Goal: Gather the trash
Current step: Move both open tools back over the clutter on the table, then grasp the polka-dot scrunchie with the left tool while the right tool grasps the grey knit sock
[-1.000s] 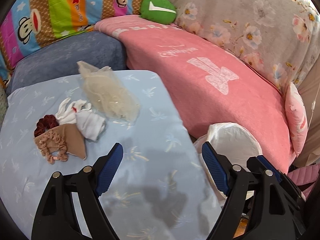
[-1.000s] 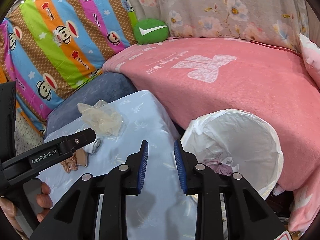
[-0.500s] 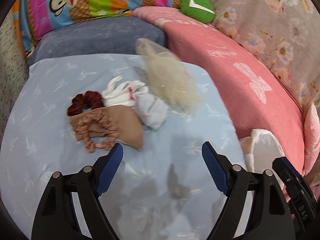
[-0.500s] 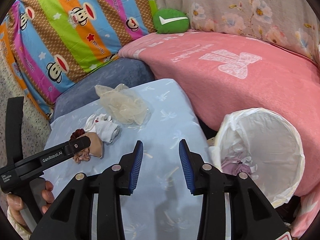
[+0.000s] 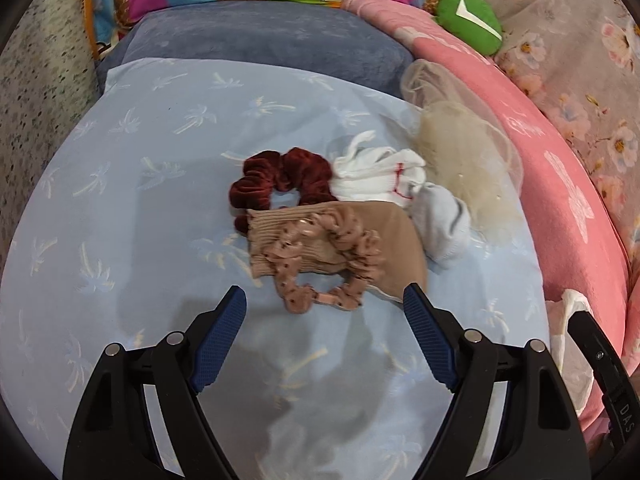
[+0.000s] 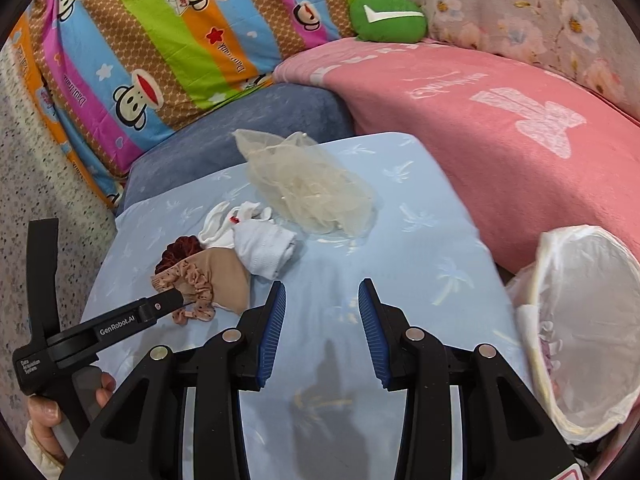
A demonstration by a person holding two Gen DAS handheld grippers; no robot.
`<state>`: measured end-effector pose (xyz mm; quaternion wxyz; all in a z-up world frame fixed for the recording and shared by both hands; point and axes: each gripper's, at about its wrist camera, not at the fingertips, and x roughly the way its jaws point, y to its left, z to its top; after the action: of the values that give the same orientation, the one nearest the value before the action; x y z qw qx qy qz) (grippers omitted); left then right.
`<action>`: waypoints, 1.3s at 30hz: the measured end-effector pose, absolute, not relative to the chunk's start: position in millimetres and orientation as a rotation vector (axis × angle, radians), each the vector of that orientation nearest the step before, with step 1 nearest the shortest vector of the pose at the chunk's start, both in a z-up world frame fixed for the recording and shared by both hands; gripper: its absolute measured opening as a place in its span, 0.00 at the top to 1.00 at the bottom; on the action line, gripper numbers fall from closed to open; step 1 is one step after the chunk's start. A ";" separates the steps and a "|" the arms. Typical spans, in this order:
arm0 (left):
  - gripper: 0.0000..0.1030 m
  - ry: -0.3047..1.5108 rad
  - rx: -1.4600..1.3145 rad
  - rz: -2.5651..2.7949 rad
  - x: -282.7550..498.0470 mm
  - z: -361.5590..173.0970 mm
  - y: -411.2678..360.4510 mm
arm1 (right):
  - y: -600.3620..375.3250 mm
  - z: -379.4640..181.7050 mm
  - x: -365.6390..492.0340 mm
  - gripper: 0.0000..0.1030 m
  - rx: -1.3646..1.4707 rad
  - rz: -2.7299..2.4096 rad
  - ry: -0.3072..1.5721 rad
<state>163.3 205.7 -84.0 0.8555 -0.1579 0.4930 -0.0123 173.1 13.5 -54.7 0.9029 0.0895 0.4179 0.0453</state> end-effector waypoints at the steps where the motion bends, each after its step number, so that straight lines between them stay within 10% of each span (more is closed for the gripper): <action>1: 0.26 1.040 -0.334 -0.023 165.7 -86.4 208.8 | 18.0 -56.6 177.4 0.63 0.185 0.100 0.868; 25: 0.83 1.112 -0.380 -0.058 187.3 -115.4 226.2 | 81.9 -118.6 270.1 0.56 0.177 0.132 0.994; 39: 0.91 1.086 -0.393 -0.070 166.4 -99.7 223.2 | 73.8 -108.5 237.3 0.96 0.176 0.155 0.981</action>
<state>166.4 223.2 -99.7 0.8372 -0.1859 0.5133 -0.0329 237.3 73.8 -108.5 0.8755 0.0843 0.4700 0.0742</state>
